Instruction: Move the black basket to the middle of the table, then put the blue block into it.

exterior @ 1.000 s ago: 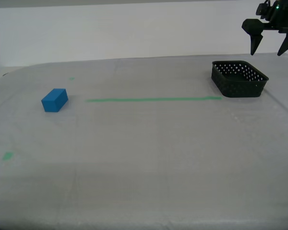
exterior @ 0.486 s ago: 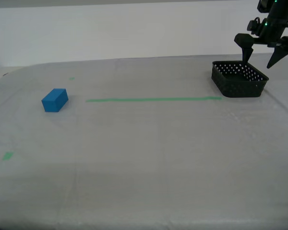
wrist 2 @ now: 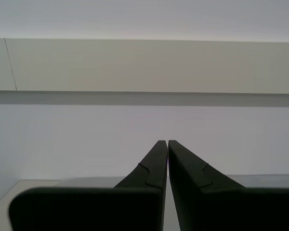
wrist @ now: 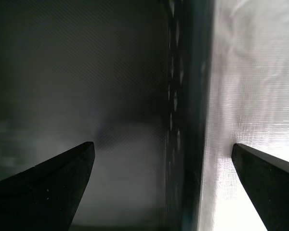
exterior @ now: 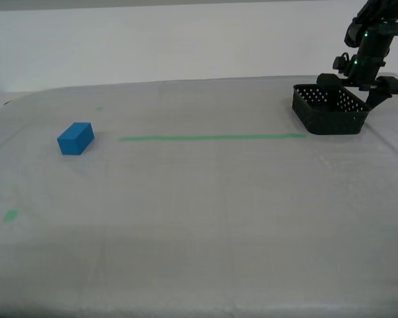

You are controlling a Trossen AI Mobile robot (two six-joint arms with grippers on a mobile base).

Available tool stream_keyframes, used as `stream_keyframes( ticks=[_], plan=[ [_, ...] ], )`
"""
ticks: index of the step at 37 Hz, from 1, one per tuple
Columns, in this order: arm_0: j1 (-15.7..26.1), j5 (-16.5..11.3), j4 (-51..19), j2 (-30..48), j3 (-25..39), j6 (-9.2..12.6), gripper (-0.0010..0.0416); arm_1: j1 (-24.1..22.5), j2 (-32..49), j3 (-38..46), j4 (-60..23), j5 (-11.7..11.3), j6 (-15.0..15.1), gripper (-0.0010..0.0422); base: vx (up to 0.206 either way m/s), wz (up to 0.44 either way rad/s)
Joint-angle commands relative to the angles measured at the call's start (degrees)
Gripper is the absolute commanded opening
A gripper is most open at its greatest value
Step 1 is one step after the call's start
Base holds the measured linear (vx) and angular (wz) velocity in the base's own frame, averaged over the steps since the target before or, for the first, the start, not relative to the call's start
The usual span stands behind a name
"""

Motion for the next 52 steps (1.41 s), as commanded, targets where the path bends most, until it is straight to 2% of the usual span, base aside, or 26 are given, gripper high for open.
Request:
stream_keyframes(
  ticks=[1, 10, 33, 43, 52],
  plan=[
    [0.1, 0.5, 1.4, -0.2, -0.8, 0.1, 0.04, 0.0, 0.0, 0.0, 0.3, 0.0, 0.1, 0.0, 0.0, 0.0],
    [0.1, 3.1, 1.9, -0.2, -1.1, 0.1, 0.0396, 0.0, 0.0, 0.0, 0.3, 0.0, 0.1, 0.0, 0.0, 0.0],
    [0.1, 3.1, 2.6, -0.2, -1.1, 1.0, 0.0344, 0.0, 0.0, 0.0, 0.3, 0.0, 0.1, 0.0, 0.0, 0.0],
    [0.1, 3.1, 3.3, -0.2, -1.1, 1.1, 0.0272, 0.0, 0.0, 0.0, 0.3, -0.1, 0.1, 0.0, 0.0, 0.0],
    [0.1, 3.1, 3.5, -0.2, -1.1, 1.1, 0.0171, 0.0, 0.0, 0.0, 0.3, 0.0, 0.1, 0.0, 0.0, 0.0]
  ],
)
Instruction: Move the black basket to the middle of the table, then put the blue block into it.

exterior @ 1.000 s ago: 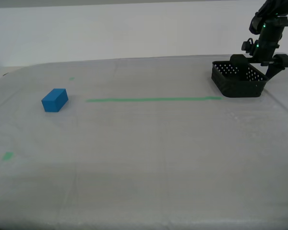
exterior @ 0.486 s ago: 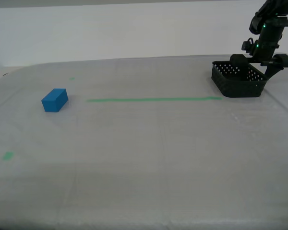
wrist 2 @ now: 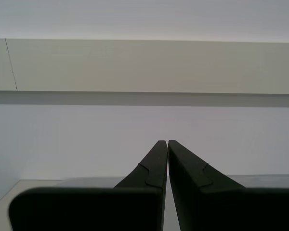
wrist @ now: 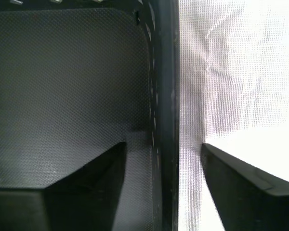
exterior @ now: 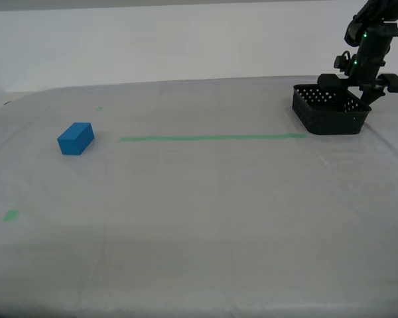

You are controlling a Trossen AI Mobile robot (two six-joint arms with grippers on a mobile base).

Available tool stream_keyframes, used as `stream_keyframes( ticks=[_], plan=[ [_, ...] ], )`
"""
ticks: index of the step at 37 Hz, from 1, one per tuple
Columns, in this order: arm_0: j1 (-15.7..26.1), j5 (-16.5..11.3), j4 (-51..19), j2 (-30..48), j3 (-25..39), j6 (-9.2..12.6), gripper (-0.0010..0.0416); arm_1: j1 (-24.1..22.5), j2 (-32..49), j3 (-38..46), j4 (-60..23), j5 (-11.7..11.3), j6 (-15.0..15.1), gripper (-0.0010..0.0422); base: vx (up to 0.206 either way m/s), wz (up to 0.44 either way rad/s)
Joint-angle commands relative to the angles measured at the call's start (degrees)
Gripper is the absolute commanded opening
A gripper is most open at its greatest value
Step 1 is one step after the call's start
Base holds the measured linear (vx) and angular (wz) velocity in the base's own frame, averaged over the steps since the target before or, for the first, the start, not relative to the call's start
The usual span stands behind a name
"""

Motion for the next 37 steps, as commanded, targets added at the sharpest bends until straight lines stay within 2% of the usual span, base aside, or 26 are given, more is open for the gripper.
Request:
stream_keyframes(
  ticks=[1, 15, 29, 37],
  plan=[
    [0.0, 0.2, 0.0, 0.0, 0.0, 0.1, 0.0158, 0.0, 0.0, 0.0, 0.3, -0.1, 0.1, 0.0, 0.0, 0.0],
    [0.1, 0.2, 0.1, 0.0, 0.0, 0.5, -0.0006, 0.0, 0.0, 0.0, 0.3, 0.0, 0.1, 0.0, 0.0, 0.0],
    [0.7, 0.2, -1.1, -3.1, 0.0, 2.2, -0.0001, 0.0, 0.0, 0.0, 0.3, -0.1, 0.1, 0.0, 0.0, 0.0],
    [1.6, 0.2, -4.5, -6.4, 0.0, 5.1, -0.0001, 0.0, 0.0, 0.0, 0.3, 0.0, 0.1, 0.0, 0.0, 0.0]
  ],
)
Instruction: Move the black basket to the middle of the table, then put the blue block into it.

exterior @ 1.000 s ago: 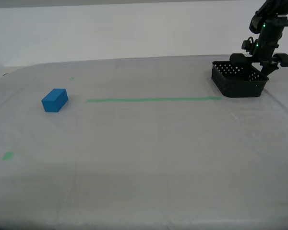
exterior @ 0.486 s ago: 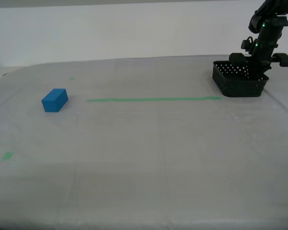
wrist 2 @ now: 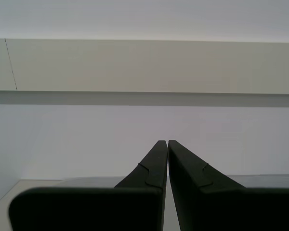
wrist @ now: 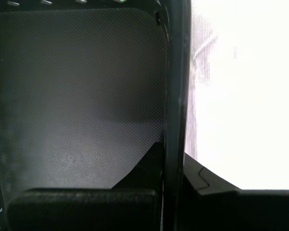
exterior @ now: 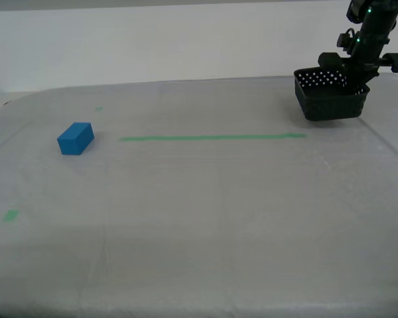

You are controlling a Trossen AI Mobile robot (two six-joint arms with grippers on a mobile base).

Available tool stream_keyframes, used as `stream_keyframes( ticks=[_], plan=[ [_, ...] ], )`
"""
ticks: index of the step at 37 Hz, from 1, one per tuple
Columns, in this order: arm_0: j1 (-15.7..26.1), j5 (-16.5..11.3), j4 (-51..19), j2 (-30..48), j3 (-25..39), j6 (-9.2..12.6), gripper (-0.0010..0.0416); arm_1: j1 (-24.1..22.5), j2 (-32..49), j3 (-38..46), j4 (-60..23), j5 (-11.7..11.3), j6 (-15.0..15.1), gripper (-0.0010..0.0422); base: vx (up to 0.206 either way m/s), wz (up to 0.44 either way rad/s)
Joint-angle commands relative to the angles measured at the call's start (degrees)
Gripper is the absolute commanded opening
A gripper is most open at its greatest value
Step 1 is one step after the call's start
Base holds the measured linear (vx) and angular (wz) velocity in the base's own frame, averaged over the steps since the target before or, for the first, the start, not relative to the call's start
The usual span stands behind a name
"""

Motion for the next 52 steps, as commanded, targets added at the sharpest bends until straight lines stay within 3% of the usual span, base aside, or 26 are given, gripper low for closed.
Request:
stream_keyframes(
  ticks=[1, 7, 31, 39, 52],
  plan=[
    [0.6, 0.0, -2.7, -1.3, 0.0, 1.6, -0.0001, 0.0, 0.0, 0.0, 0.3, 0.0, 0.1, 0.0, 0.0, 0.0],
    [3.0, 0.0, -4.6, -3.6, 0.0, 2.6, -0.0001, 0.0, 0.0, 0.0, 0.3, 0.0, 0.1, 0.0, 0.0, 0.0],
    [20.5, -0.7, -6.0, -6.9, 0.0, 13.3, -0.0001, 0.0, 0.0, 0.0, 0.3, 0.0, 0.1, 0.0, 0.0, 0.0],
    [25.2, -3.1, -4.8, -6.9, 0.0, 17.0, -0.0001, 0.0, 0.0, 0.0, 0.3, 0.0, 0.1, 0.0, 0.0, 0.0],
    [31.1, -3.0, -1.3, -6.9, -1.0, 20.0, -0.0001, 0.0, 0.0, 0.0, 0.3, 0.0, 0.1, 0.0, 0.0, 0.0]
  ],
)
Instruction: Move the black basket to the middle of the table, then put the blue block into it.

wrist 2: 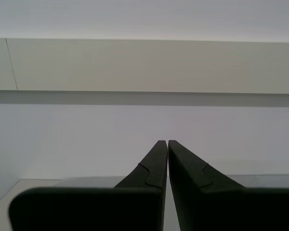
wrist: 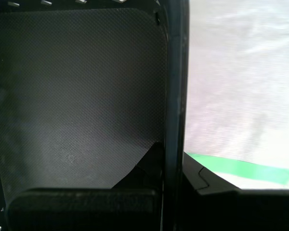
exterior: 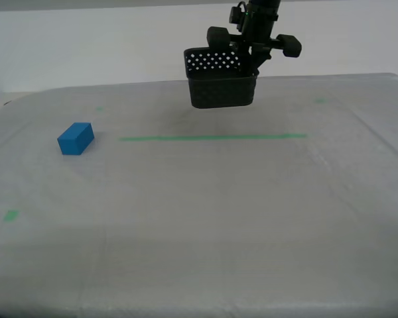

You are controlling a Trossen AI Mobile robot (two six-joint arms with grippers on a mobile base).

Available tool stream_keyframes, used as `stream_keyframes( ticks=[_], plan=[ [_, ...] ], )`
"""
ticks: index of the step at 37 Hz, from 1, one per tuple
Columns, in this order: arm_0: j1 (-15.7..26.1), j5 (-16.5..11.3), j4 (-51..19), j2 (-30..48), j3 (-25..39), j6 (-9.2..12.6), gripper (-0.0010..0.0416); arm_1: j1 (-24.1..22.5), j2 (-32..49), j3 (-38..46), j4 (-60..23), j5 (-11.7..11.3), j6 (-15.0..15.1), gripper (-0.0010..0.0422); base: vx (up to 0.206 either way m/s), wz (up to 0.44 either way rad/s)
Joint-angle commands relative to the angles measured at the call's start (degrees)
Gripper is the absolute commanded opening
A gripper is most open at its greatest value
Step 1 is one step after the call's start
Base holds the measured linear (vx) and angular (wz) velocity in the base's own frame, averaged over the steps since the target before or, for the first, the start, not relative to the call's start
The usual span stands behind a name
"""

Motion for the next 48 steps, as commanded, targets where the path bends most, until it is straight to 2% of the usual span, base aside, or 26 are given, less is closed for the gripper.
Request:
stream_keyframes(
  ticks=[1, 12, 15, 22, 26, 33, 38, 48],
  plan=[
    [1.2, 0.0, 0.9, -0.1, -0.4, 0.5, -0.0001, 0.0, 0.0, 0.0, 0.3, -0.1, 0.1, 0.0, 0.0, 0.0],
    [3.1, 0.3, 2.1, -0.1, -5.2, 1.6, -0.0001, 0.0, 0.0, 0.1, 0.3, 0.0, 0.1, 0.0, 0.0, 0.0],
    [3.9, 1.6, 3.0, -0.2, -6.4, 1.7, -0.0001, 0.0, 0.0, 0.1, 0.3, -0.1, 0.1, 0.0, 0.0, 0.0],
    [4.7, 1.9, 7.2, -1.4, -10.6, 2.2, -0.0001, 0.0, 0.0, 0.1, 0.3, 0.0, 0.1, 0.0, 0.0, 0.0],
    [4.9, 2.0, 11.3, -3.8, -15.5, 2.6, -0.0001, 0.0, 0.0, 0.1, 0.3, -0.1, 0.1, 0.0, 0.0, 0.0],
    [5.0, 2.0, 23.4, -10.8, -29.4, 7.1, -0.0001, 0.0, 0.0, 0.1, 0.3, 0.0, 0.1, 0.0, 0.0, 0.0],
    [4.9, 2.5, 26.7, -13.6, -35.3, 7.3, -0.0001, 0.0, 0.0, 0.1, 0.3, 0.0, 0.1, 0.0, 0.0, 0.0],
    [4.9, 2.4, 26.9, -13.0, -37.5, 6.7, -0.0001, 0.0, 0.0, 0.0, 0.3, 0.0, 0.1, 0.0, 0.0, 0.0]
  ],
)
